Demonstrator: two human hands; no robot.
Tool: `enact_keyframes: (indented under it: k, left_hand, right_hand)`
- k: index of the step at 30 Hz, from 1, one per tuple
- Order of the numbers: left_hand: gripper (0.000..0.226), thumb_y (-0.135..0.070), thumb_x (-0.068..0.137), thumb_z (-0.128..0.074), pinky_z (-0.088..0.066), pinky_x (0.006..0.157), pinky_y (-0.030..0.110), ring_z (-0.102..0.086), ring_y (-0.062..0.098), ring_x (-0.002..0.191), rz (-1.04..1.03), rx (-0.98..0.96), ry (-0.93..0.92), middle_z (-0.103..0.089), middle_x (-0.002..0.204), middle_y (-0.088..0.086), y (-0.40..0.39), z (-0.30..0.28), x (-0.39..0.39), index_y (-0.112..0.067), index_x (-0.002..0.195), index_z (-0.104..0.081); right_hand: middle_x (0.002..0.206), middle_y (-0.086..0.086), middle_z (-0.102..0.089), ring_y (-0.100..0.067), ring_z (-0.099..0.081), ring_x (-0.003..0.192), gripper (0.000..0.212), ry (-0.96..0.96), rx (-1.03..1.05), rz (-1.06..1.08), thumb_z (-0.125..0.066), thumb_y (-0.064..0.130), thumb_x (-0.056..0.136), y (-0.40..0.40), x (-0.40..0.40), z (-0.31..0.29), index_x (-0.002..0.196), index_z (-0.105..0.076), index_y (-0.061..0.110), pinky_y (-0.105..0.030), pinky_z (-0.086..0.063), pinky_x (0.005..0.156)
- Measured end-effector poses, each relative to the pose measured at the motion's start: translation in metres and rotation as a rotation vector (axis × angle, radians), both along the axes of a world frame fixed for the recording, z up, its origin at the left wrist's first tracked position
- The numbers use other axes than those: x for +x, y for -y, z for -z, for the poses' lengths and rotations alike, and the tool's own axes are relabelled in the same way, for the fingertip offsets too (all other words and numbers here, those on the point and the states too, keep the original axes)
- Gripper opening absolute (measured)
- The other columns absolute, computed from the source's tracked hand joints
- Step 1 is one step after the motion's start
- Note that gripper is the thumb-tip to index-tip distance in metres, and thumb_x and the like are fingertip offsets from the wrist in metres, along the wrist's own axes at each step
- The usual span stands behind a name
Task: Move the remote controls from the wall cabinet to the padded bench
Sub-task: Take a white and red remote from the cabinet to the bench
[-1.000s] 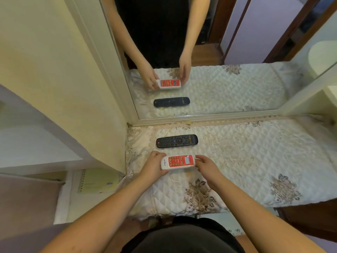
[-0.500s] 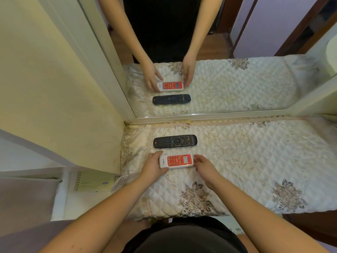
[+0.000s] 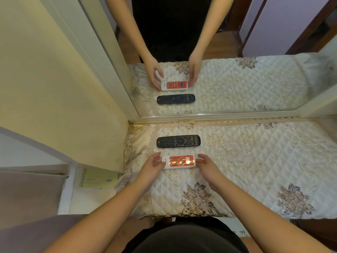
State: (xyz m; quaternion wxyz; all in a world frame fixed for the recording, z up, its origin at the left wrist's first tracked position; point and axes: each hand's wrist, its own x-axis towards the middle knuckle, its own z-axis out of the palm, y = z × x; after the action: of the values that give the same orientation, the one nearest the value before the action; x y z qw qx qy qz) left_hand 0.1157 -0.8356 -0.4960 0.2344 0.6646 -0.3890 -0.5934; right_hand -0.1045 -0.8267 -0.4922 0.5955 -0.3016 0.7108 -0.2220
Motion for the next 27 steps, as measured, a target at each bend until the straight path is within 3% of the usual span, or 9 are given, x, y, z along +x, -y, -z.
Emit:
enact_keyframes:
  k: [3,11,14,22,27]
  left_hand:
    - [0.049,-0.014,0.093,-0.055,-0.039,0.105,0.032,-0.049,0.017,0.122,-0.067,0.036,-0.060,-0.050,0.133,0.002,-0.003,0.002,-0.002,-0.016,0.140,-0.040]
    - [0.042,-0.015,0.094,-0.053,-0.043,0.095,0.024,-0.055,0.014,0.117,-0.149,0.109,-0.194,-0.059,0.127,0.006,-0.005,0.003,-0.001,-0.014,0.135,-0.045]
    - [0.041,-0.021,0.094,-0.054,-0.043,0.092,0.023,-0.054,0.013,0.117,-0.162,0.116,-0.197,-0.057,0.129,0.005,-0.006,0.001,0.000,-0.014,0.134,-0.046]
    - [0.041,-0.023,0.096,-0.049,-0.037,0.109,0.034,-0.046,0.014,0.125,-0.154,0.093,-0.140,-0.046,0.139,0.001,-0.011,0.000,0.006,-0.017,0.136,-0.046]
    - [0.036,-0.025,0.096,-0.047,-0.038,0.108,0.034,-0.048,0.015,0.121,-0.143,0.078,-0.132,-0.046,0.139,0.003,-0.013,-0.008,0.010,-0.021,0.132,-0.047]
  right_hand:
    - [0.132,-0.004,-0.056,-0.019,-0.050,0.115,0.042,0.022,0.016,0.012,-0.039,0.011,0.097,-0.001,0.000,0.000,0.138,-0.040,0.016,-0.033,-0.038,0.098]
    - [0.134,-0.003,-0.055,-0.024,-0.050,0.122,0.044,0.042,0.043,0.014,-0.045,0.015,0.096,-0.003,-0.001,-0.003,0.140,-0.039,0.016,-0.043,-0.038,0.105]
    - [0.134,-0.003,-0.055,-0.023,-0.050,0.122,0.043,0.037,0.042,0.012,-0.046,0.016,0.096,-0.005,0.001,-0.005,0.139,-0.040,0.016,-0.042,-0.038,0.103]
    - [0.139,-0.003,-0.049,-0.021,-0.048,0.121,0.042,-0.016,0.018,0.002,-0.039,0.014,0.099,-0.011,0.002,-0.013,0.141,-0.037,0.017,-0.032,-0.038,0.094]
    - [0.140,-0.004,-0.049,-0.018,-0.047,0.112,0.044,-0.031,0.009,-0.012,-0.035,0.007,0.098,-0.020,0.007,-0.020,0.141,-0.036,0.014,-0.030,-0.036,0.086]
